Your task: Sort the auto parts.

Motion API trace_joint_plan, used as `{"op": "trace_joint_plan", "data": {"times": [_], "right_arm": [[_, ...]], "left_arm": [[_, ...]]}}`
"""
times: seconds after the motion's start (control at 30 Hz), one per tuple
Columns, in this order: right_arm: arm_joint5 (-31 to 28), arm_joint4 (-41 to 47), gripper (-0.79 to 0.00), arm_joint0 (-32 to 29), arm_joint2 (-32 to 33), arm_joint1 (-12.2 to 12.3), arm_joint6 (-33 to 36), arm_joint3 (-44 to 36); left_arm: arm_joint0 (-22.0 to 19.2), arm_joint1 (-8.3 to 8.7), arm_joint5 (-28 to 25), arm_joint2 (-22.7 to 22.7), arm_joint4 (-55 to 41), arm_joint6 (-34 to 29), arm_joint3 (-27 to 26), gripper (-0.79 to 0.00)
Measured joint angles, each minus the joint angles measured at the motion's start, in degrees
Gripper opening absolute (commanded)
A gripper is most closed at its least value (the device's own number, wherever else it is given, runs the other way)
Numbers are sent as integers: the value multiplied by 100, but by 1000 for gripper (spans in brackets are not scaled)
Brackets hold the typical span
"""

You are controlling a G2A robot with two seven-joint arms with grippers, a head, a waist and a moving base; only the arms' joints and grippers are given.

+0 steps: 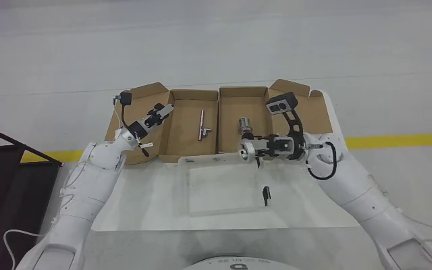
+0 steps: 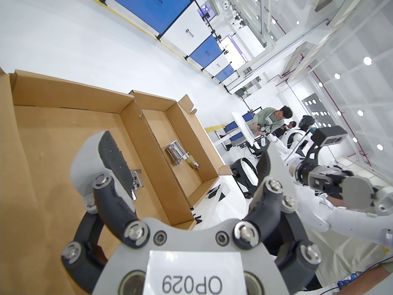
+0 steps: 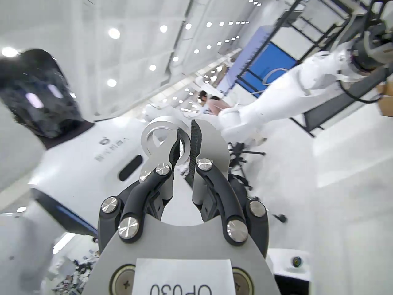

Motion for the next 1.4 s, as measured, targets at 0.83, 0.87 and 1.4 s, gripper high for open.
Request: {"op": "trace_joint_plan", "data": {"times": [0.83,0.87,1.4], "right_arm": [[125,123,-785,-169,1137,-835,126,785],[-274,-375,-785,-294,1242,-832,-273,630],[-1209,-3960,-785,-1366,1852,-815,-3052,-770]], "left_arm": [[0,0,0,0,0,0,0,0],[0,0,0,0,0,0,0,0],[0,0,0,0,0,0,0,0]]}}
